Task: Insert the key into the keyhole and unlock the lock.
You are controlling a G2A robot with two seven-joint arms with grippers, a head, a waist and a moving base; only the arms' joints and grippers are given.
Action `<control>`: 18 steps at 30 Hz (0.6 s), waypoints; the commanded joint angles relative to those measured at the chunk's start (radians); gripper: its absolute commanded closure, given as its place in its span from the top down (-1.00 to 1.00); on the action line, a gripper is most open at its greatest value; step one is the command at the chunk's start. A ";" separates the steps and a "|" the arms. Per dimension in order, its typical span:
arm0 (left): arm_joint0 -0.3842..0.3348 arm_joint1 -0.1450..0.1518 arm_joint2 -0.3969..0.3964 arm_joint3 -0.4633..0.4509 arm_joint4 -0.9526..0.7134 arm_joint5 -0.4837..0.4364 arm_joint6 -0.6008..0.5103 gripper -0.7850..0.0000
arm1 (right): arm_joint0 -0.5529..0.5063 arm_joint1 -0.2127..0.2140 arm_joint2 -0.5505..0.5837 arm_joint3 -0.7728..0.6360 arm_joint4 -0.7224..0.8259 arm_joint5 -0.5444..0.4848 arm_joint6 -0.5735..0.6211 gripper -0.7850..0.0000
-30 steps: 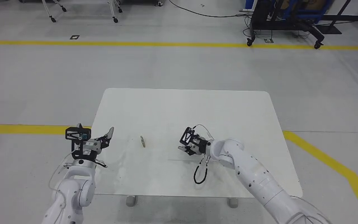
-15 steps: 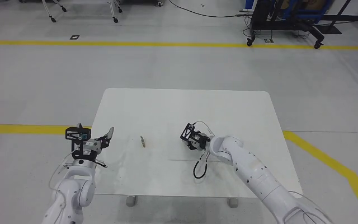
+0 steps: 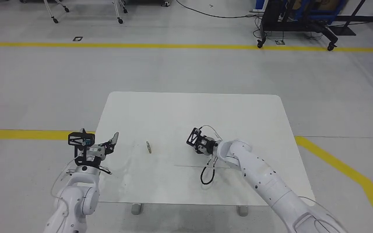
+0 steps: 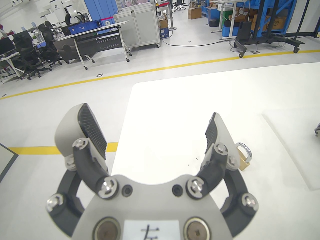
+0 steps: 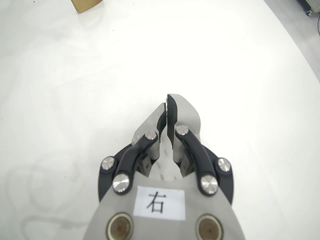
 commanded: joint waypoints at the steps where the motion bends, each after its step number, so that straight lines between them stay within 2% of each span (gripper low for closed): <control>1: 0.000 0.000 0.000 0.000 0.000 0.000 0.000 1.00 | -0.003 0.002 0.005 -0.010 -0.003 0.001 -0.001 -1.00; 9: 0.000 0.000 0.000 0.000 0.000 0.000 0.000 1.00 | -0.029 0.015 0.034 -0.074 -0.031 -0.012 0.010 -1.00; 18: 0.000 0.000 0.000 0.000 0.000 0.000 0.000 1.00 | -0.030 0.016 0.036 -0.076 -0.032 -0.012 0.012 -1.00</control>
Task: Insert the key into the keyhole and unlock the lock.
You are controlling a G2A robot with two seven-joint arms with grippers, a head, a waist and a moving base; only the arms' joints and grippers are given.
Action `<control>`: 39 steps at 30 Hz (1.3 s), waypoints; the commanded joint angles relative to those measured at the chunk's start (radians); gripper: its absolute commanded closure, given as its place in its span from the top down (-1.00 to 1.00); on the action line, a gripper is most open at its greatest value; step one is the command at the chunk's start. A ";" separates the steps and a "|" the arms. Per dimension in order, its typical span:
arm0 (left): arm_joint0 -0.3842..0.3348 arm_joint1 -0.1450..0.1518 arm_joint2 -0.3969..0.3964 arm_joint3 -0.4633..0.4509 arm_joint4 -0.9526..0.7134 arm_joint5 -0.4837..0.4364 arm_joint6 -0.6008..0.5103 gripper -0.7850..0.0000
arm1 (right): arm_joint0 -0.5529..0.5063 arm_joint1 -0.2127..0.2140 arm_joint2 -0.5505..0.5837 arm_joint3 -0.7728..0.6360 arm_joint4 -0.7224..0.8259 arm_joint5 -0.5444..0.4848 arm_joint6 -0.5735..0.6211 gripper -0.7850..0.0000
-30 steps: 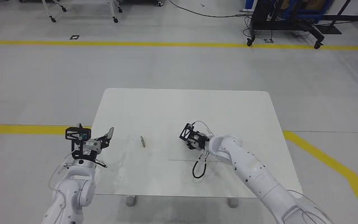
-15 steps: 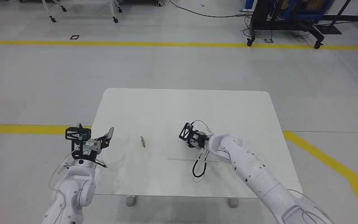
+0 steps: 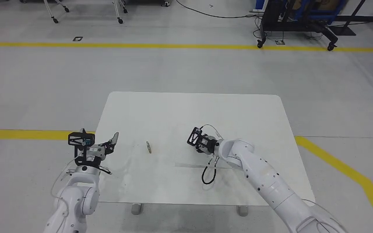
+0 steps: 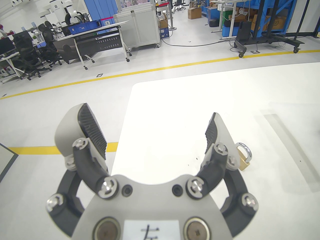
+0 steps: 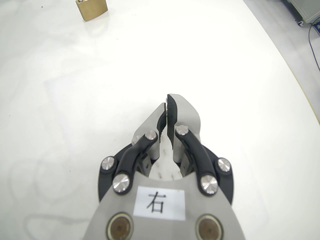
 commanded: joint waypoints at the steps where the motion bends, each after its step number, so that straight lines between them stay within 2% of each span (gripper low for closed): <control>1: 0.000 0.000 0.000 0.000 0.000 0.000 0.000 1.00 | 0.000 0.000 0.000 0.000 0.000 0.000 0.000 -1.00; 3: 0.000 0.000 0.000 0.000 0.000 0.000 0.000 1.00 | 0.000 0.000 0.000 0.000 0.000 0.000 0.000 -1.00; 5: -0.009 -0.002 0.028 -0.021 -0.064 -0.078 -0.038 1.00 | 0.000 0.000 0.000 0.000 0.000 0.000 0.000 -1.00; 7: -0.055 0.000 0.055 -0.034 -0.068 -0.146 -0.110 1.00 | 0.000 0.000 0.000 0.000 0.000 0.000 0.000 -1.00; 11: -0.177 -0.003 0.166 -0.047 -0.035 -0.263 -0.252 1.00 | 0.000 0.000 0.000 0.000 0.000 0.000 0.000 -1.00; 16: -0.306 -0.016 0.319 0.003 0.041 -0.327 -0.363 1.00 | 0.000 0.000 0.000 0.000 0.000 0.000 0.000 -1.00; 21: -0.400 -0.035 0.429 0.114 0.025 -0.326 -0.424 1.00 | 0.000 0.000 0.000 0.000 0.000 0.000 0.000 -1.00; 26: -0.451 -0.049 0.524 0.196 0.080 -0.347 -0.450 1.00 | 0.000 0.000 0.000 0.000 0.000 0.000 0.000 -1.00; 32: -0.475 -0.058 0.579 0.251 0.161 -0.319 -0.473 1.00 | 0.000 0.000 0.000 0.000 0.000 0.000 0.000 -1.00; 39: -0.481 -0.065 0.603 0.291 0.199 -0.290 -0.471 1.00 | 0.000 0.000 0.000 0.000 0.000 0.000 0.000 -1.00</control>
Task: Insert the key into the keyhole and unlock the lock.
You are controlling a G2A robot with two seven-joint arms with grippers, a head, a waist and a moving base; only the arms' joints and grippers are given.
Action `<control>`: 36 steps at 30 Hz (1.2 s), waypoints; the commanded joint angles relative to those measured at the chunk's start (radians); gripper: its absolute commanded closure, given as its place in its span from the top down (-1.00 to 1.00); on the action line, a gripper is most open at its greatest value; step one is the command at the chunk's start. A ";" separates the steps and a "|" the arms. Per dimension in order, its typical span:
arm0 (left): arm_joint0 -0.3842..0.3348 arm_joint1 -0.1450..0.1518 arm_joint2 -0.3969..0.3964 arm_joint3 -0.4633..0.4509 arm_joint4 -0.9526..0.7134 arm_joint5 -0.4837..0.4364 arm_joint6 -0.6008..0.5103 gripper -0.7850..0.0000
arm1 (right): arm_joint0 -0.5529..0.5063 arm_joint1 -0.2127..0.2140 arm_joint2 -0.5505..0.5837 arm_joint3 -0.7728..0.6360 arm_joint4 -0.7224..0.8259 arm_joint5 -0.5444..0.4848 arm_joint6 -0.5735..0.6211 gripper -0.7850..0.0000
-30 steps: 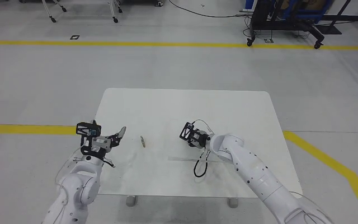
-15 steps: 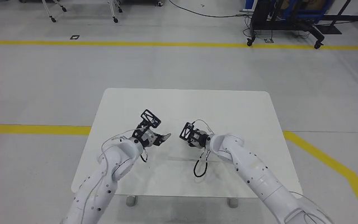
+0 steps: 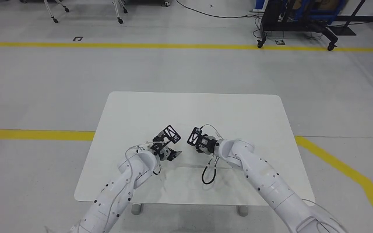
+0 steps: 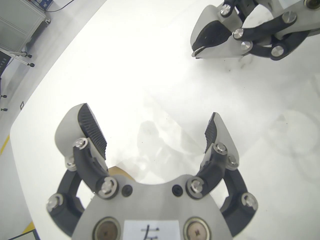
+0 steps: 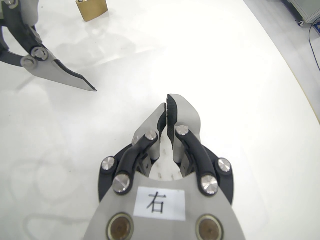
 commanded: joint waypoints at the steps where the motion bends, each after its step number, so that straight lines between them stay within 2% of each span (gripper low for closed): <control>1: -0.007 -0.002 0.007 0.014 0.018 0.007 -0.006 1.00 | 0.000 0.000 0.000 0.000 0.000 0.000 0.000 -1.00; 16: -0.054 -0.019 0.035 0.099 0.021 0.002 -0.005 1.00 | 0.000 0.000 0.000 0.000 0.000 0.000 0.000 -1.00; 22: -0.056 -0.022 0.026 0.072 0.006 0.016 0.007 1.00 | 0.000 0.000 0.000 0.000 0.000 0.000 0.000 -1.00; 26: -0.046 -0.012 -0.048 0.002 -0.033 0.030 0.030 1.00 | 0.000 0.000 0.000 0.000 0.000 0.000 0.000 -1.00; 30: -0.006 0.006 -0.183 -0.114 -0.113 0.038 0.060 1.00 | -0.015 0.002 0.016 -0.013 0.026 0.002 -0.043 -1.00; 33: 0.046 0.016 -0.280 -0.175 -0.224 0.038 0.079 1.00 | -0.030 0.006 0.053 -0.013 0.091 -0.018 -0.143 -1.00; 36: 0.089 0.023 -0.340 -0.199 -0.295 0.029 0.085 1.00 | -0.056 0.014 0.112 0.011 0.199 -0.053 -0.252 -1.00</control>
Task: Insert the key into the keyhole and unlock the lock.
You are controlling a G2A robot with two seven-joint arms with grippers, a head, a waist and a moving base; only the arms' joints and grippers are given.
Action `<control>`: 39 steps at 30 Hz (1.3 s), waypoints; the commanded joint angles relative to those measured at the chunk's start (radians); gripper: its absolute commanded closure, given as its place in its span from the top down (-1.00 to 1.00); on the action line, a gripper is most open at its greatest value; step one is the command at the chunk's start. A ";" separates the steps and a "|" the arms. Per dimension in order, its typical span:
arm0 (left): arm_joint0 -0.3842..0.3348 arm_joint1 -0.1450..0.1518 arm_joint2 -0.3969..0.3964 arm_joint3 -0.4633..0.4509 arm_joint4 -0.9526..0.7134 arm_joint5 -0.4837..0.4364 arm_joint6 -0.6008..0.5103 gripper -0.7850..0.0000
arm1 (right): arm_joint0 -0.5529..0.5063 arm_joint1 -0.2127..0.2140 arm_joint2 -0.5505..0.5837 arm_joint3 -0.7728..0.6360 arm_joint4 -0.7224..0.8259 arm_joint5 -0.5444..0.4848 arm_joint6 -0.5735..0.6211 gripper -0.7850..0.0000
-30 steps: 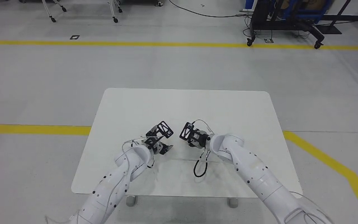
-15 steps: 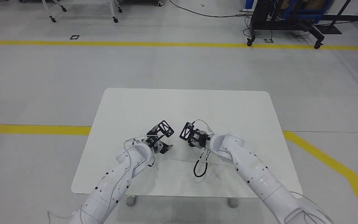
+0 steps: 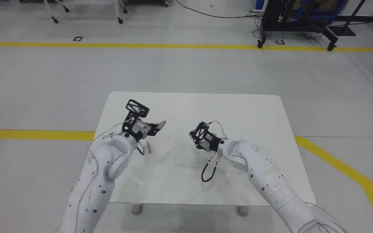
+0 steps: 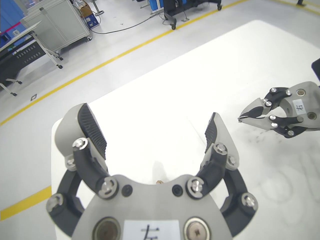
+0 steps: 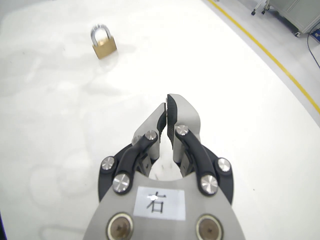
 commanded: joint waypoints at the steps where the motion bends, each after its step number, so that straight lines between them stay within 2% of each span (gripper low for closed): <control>1: 0.027 0.003 -0.031 -0.004 -0.040 -0.007 0.006 1.00 | -0.021 0.003 0.048 0.023 0.125 -0.030 -0.074 -1.00; 4: 0.030 0.004 -0.034 -0.005 -0.043 -0.009 0.007 1.00 | -0.034 0.010 0.101 0.065 0.289 -0.184 -0.144 -1.00; 7: 0.030 0.004 -0.034 -0.005 -0.043 -0.009 0.007 1.00 | -0.023 0.019 0.132 0.117 0.365 -0.318 -0.158 -1.00; 11: 0.030 0.004 -0.034 -0.005 -0.043 -0.009 0.007 1.00 | -0.022 0.025 0.146 0.113 0.386 -0.378 -0.148 -1.00; 20: 0.030 0.004 -0.034 -0.005 -0.043 -0.009 0.007 1.00 | -0.023 0.026 0.149 0.115 0.387 -0.382 -0.143 -1.00; 23: 0.027 -0.008 -0.049 -0.008 -0.308 -0.007 0.024 1.00 | -0.023 0.026 0.149 0.115 0.387 -0.382 -0.143 -1.00; 25: 0.011 -0.013 -0.057 -0.007 -0.512 -0.025 -0.016 1.00 | -0.041 0.023 0.147 0.101 0.420 -0.358 -0.155 -1.00; 27: -0.002 -0.017 -0.056 0.003 -0.678 -0.033 -0.072 1.00 | -0.053 0.017 0.137 0.105 0.504 -0.381 -0.170 -1.00; 31: -0.025 -0.030 -0.011 0.043 -1.083 0.021 -0.246 1.00 | -0.050 0.004 0.105 0.139 0.668 -0.416 -0.152 -1.00; 32: -0.042 -0.038 0.013 0.068 -1.307 0.086 -0.337 1.00 | -0.044 -0.001 0.093 0.150 0.721 -0.425 -0.135 -1.00; 33: -0.065 -0.042 0.026 0.088 -1.416 0.126 -0.397 1.00 | -0.040 -0.004 0.085 0.161 0.758 -0.431 -0.121 -1.00; 36: -0.119 -0.054 0.080 0.164 -1.578 0.208 -0.483 1.00 | -0.032 -0.011 0.068 0.185 0.862 -0.445 -0.086 -1.00; 39: -0.161 -0.061 0.131 0.223 -1.573 0.207 -0.507 1.00 | -0.029 -0.015 0.056 0.202 0.965 -0.463 -0.053 -1.00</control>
